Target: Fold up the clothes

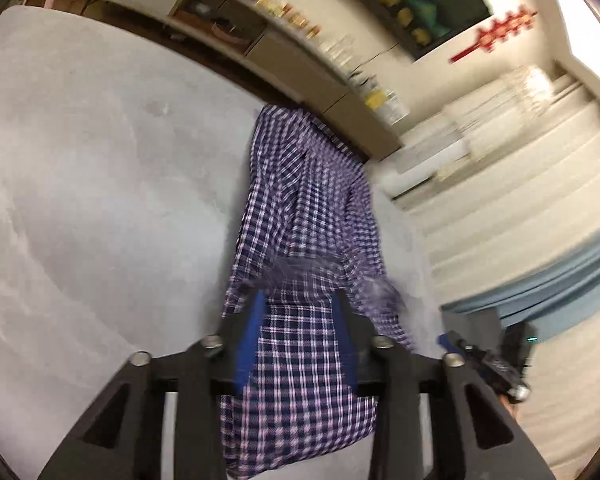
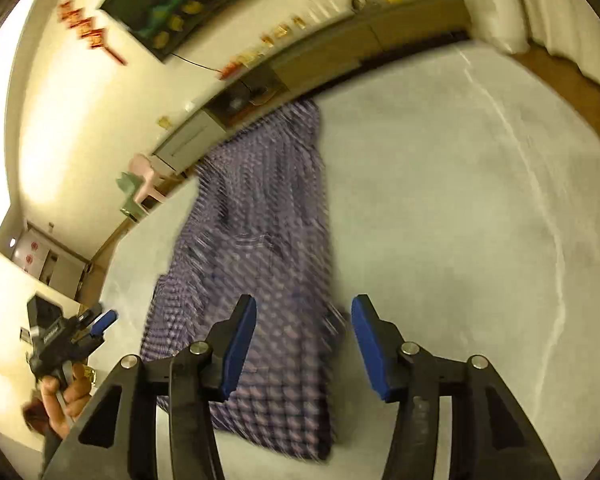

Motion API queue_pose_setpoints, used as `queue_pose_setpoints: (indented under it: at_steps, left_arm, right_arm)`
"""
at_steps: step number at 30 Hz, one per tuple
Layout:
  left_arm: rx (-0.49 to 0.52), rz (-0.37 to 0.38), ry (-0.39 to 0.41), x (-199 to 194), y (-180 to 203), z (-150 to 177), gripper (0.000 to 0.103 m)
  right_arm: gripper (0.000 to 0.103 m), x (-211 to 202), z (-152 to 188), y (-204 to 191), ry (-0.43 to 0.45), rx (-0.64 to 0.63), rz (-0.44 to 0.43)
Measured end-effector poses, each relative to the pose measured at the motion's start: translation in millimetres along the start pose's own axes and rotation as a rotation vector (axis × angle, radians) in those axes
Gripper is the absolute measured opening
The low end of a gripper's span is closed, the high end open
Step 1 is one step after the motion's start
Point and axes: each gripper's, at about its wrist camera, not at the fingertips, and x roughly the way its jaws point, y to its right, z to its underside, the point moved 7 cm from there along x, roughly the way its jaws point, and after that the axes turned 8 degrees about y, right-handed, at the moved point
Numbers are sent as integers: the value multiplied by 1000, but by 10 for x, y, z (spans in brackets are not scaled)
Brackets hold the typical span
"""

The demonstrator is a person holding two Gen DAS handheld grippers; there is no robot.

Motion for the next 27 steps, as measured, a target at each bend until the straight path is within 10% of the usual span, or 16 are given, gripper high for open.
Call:
queue_pose_setpoints:
  at_steps: [7,10,13,18,21,24,27]
  left_arm:
    - [14,-29,-93,161,-110,456,49]
    - [151,-61,-141,308,76,747,47]
    - [241,-117,-158,398,111,944,43]
    - [251,-133,-118,343,83,869,44]
    - [251,-135,-97,379,78,846,44]
    - [299,-108,-85,421,137,868,42]
    - [323,-124,-106,458,119,889,15]
  right_arm:
    - [53,187,295,-209,-98,-236,41]
    - [12,326,469,-221,-147,-353,91]
    - [5,293,644,-190,-175,-431,101]
    - [6,59,598,-139,-132,-416,71]
    - [41,116,350,-145,-76,-364,69]
    - [47,258,226,-204,-74,-332,43]
    - [9,274,405,-203,-169,-364,27]
